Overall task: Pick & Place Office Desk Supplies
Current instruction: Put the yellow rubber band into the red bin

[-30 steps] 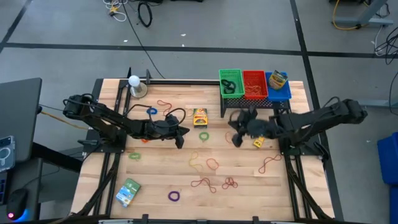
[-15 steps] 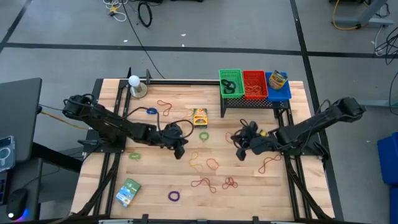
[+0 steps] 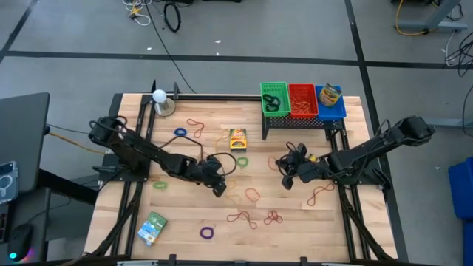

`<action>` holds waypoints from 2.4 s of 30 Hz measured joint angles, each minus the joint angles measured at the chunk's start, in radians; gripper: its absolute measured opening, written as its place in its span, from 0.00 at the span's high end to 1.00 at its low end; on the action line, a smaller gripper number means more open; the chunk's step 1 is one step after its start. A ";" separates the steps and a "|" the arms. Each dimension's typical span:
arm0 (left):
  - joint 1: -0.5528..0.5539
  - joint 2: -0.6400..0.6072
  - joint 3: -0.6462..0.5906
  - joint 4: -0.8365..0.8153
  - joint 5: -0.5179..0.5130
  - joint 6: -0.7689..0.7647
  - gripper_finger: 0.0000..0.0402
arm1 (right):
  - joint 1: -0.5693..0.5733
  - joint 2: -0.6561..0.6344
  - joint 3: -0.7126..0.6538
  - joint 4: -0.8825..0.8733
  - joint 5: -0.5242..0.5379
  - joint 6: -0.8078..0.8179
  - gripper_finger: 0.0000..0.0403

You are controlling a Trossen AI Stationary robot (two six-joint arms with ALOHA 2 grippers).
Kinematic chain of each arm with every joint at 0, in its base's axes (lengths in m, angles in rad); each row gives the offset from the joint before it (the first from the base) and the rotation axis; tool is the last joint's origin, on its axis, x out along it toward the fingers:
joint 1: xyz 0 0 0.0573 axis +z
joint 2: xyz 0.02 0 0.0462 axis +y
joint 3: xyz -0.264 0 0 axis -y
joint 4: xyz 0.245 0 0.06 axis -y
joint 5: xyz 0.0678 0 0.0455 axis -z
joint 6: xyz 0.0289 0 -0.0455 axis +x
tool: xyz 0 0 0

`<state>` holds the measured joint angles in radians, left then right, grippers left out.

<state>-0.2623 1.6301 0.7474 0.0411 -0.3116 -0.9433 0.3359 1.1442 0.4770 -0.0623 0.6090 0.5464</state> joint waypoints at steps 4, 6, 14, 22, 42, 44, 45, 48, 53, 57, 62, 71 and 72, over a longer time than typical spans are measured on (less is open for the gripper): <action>-0.002 0.059 0.062 -0.061 -0.006 -0.020 0.97 | 0.000 0.000 0.000 0.001 0.000 -0.020 0.92; -0.007 0.071 0.106 -0.139 -0.029 -0.031 0.96 | 0.000 0.000 0.000 0.000 0.000 -0.020 0.92; -0.011 0.142 0.267 -0.304 0.077 -0.097 0.87 | 0.000 0.000 0.000 0.007 -0.001 -0.060 0.92; -0.006 0.238 0.344 -0.328 0.182 -0.126 0.91 | 0.000 0.000 0.000 0.007 -0.031 -0.066 0.92; -0.077 0.302 0.487 -0.582 0.121 -0.469 0.60 | -0.050 0.000 0.000 0.004 -0.033 -0.083 0.92; -0.077 0.318 0.528 -0.699 0.106 -0.489 0.59 | -0.054 0.000 0.000 0.003 -0.033 -0.084 0.92; -0.077 0.326 0.548 -0.739 0.103 -0.493 0.58 | -0.054 0.000 0.000 0.001 -0.033 -0.084 0.92; -0.077 0.339 0.577 -0.768 0.094 -0.499 0.58 | -0.054 0.000 0.000 -0.002 -0.033 -0.088 0.92; -0.076 0.339 0.581 -0.663 0.081 -0.522 0.58 | -0.054 0.000 0.000 -0.005 -0.033 -0.091 0.92; -0.075 0.357 0.580 -0.691 0.079 -0.582 0.59 | -0.054 0.000 0.000 -0.004 -0.032 -0.091 0.92; -0.071 0.377 0.580 -0.706 0.052 -0.621 0.65 | -0.054 0.001 0.000 -0.001 -0.032 -0.090 0.92; -0.074 0.403 0.581 -0.657 0.050 -0.604 0.86 | -0.054 0.001 0.000 -0.002 -0.028 -0.091 0.92; -0.077 0.406 0.582 -0.662 0.047 -0.603 0.89 | -0.054 0.001 0.000 -0.002 -0.025 -0.091 0.92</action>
<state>-0.3394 2.0358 1.3291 -0.6206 -0.2644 -1.5459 0.2817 1.1450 0.4770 -0.0639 0.5840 0.4557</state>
